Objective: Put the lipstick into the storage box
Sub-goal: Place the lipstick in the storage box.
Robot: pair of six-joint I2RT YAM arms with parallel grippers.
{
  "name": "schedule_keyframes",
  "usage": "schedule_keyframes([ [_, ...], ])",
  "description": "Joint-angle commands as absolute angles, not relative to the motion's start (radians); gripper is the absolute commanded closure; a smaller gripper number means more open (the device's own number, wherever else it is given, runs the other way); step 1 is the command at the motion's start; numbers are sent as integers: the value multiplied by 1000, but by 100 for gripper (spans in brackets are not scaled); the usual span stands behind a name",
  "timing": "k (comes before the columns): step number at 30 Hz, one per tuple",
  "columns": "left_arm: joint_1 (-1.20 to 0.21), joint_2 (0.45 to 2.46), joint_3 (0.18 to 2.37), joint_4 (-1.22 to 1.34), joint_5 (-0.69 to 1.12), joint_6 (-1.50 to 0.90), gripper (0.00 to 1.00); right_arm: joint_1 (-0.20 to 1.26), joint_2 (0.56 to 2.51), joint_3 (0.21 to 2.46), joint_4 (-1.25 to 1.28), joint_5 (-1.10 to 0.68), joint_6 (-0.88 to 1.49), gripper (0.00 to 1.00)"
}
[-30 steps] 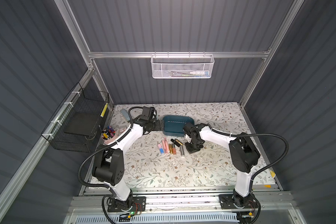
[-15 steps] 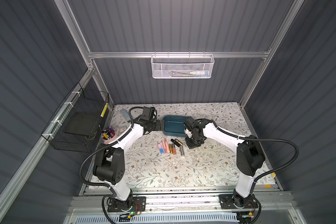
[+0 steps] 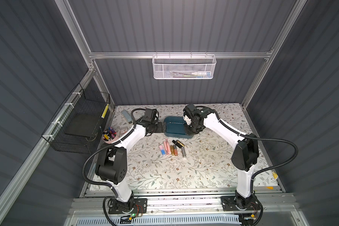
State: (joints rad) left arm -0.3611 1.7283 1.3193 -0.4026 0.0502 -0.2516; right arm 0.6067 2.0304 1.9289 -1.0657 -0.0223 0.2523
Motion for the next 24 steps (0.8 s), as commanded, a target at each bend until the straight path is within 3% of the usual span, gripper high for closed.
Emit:
schedule_keyframes([
  [1, -360, 1753, 1363, -420, 43, -222, 0, 583, 2100, 2031, -1112, -14, 220, 77],
  [9, -360, 1797, 1405, -436, 51, -204, 0, 530, 2258, 2246, -1116, -58, 218, 75],
  [24, -359, 1888, 1502, -428, 52, -191, 0, 488, 2381, 2291, -1060, -123, 207, 73],
])
